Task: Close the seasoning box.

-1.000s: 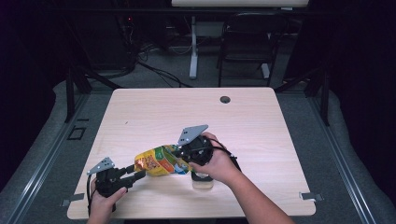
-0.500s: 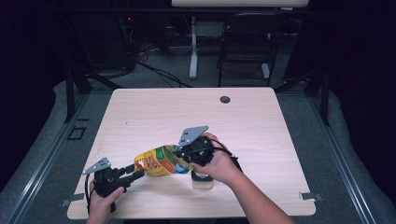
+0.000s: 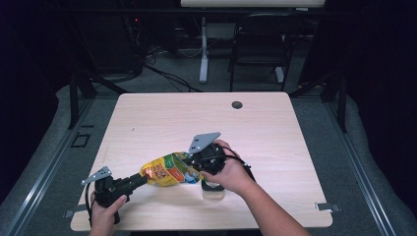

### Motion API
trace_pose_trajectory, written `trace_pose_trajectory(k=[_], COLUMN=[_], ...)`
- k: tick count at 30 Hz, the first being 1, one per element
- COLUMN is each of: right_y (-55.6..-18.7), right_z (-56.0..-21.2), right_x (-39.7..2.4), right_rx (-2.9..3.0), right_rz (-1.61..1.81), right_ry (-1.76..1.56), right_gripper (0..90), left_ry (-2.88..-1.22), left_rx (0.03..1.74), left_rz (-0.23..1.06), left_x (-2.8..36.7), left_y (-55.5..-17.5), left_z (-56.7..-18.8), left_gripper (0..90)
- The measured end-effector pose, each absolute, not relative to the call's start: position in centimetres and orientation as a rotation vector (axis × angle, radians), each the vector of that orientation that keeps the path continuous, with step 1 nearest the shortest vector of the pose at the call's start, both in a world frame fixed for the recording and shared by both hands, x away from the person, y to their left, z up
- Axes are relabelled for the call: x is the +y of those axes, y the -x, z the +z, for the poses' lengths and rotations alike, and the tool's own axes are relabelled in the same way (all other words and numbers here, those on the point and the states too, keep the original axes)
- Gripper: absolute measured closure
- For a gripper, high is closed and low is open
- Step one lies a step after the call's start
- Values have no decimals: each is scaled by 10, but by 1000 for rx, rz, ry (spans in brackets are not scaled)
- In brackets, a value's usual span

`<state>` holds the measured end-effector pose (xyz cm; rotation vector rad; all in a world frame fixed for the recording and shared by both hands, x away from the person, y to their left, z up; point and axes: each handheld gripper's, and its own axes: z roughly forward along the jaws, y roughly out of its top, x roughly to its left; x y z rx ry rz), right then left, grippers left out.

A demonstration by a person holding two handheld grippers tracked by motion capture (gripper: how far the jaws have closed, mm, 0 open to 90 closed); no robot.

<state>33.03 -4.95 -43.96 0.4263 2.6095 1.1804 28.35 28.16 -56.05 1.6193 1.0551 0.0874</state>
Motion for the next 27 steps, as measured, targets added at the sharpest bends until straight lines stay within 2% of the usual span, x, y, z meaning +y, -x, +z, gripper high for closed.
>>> trace_pose_trajectory(k=[12,27], right_y=[-330,-331], right_z=[-439,-438], right_x=[-49,-51], right_rx=[2614,2606], right_rz=[1194,1235], right_ry=[-439,-461], right_gripper=[900,900], left_ry=[-1641,-1641], left_rx=[1068,1056], left_rz=[129,118], left_x=[279,283], left_y=[-282,-280], left_z=[-557,-552], left_gripper=[711,769])
